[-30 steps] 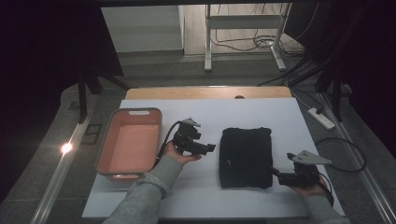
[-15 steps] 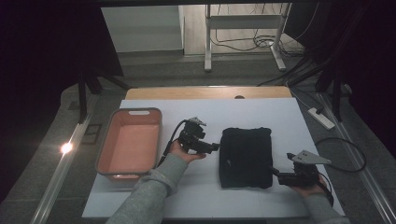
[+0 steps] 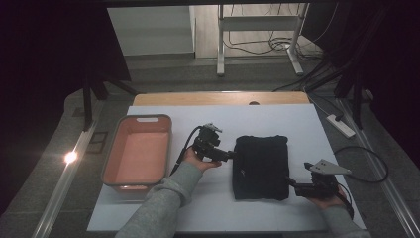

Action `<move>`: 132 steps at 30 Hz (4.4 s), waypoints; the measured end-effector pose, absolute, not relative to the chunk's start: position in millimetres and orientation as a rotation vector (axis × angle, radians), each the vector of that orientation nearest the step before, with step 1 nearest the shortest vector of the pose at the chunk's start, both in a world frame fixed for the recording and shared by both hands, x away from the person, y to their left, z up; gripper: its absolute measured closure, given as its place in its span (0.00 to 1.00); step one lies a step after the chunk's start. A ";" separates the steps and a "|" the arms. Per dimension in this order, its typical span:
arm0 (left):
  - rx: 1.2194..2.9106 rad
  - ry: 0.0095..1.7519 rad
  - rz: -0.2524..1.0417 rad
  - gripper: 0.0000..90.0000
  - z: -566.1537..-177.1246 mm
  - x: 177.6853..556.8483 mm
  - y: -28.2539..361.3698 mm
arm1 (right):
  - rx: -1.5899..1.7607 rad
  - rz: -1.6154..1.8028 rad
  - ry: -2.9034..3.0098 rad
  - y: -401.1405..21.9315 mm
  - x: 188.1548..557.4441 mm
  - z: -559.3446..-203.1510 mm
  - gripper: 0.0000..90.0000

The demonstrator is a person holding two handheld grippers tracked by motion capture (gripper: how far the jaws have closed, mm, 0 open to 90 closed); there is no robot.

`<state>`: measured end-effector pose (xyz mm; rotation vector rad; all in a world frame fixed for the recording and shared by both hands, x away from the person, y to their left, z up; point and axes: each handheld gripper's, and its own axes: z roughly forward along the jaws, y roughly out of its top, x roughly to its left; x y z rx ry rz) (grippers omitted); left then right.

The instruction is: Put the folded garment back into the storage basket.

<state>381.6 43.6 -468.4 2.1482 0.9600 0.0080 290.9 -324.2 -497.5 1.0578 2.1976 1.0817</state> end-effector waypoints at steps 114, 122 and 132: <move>2.277 1.062 -0.053 0.03 -513.0 448.6 -35.0 | 1.074 1.083 2.203 -324.0 294.9 -500.7 0.16; 2.276 1.069 -0.073 0.02 -517.7 451.2 -36.9 | 1.075 1.081 2.203 -324.2 295.0 -500.9 0.16; 2.277 0.996 -0.097 0.24 -516.1 447.8 -37.6 | 1.075 1.079 2.203 -324.2 295.3 -501.0 0.16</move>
